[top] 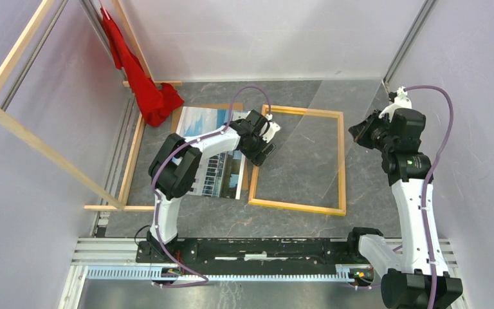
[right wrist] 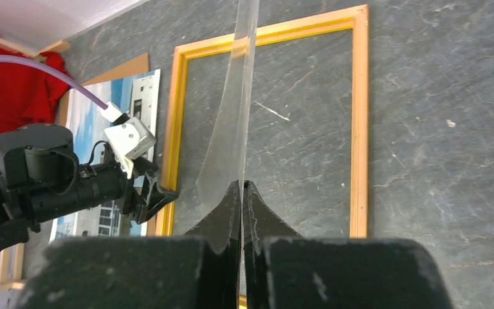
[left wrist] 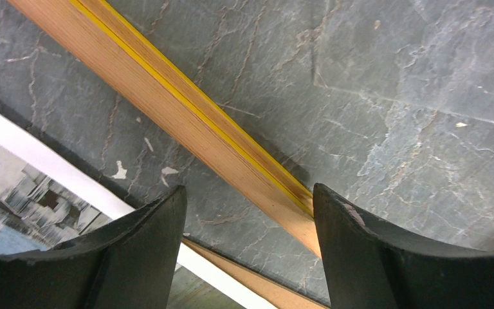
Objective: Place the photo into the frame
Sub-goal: Move the photo frame to the center of the board.
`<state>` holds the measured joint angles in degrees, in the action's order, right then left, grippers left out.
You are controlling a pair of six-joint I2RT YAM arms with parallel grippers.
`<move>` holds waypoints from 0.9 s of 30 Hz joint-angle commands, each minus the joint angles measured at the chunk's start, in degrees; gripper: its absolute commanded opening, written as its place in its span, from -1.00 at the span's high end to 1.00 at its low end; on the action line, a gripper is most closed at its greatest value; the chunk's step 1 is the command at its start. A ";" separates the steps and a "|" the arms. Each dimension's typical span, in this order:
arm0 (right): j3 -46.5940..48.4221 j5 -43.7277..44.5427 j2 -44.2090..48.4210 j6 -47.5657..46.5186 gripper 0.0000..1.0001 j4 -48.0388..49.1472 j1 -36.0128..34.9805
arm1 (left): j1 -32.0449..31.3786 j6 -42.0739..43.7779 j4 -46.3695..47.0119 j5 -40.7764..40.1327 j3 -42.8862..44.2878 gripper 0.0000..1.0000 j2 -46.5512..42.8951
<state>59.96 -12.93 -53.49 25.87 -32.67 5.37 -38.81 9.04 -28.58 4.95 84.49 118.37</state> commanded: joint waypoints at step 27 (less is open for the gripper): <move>2.58 -16.18 -2.98 1.13 1.00 5.33 0.17 | 5.36 5.24 -8.25 -3.70 -3.34 -1.00 -13.39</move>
<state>59.96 -26.65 -56.12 27.00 -30.44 5.37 -34.44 13.45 -28.38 -2.83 75.96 111.11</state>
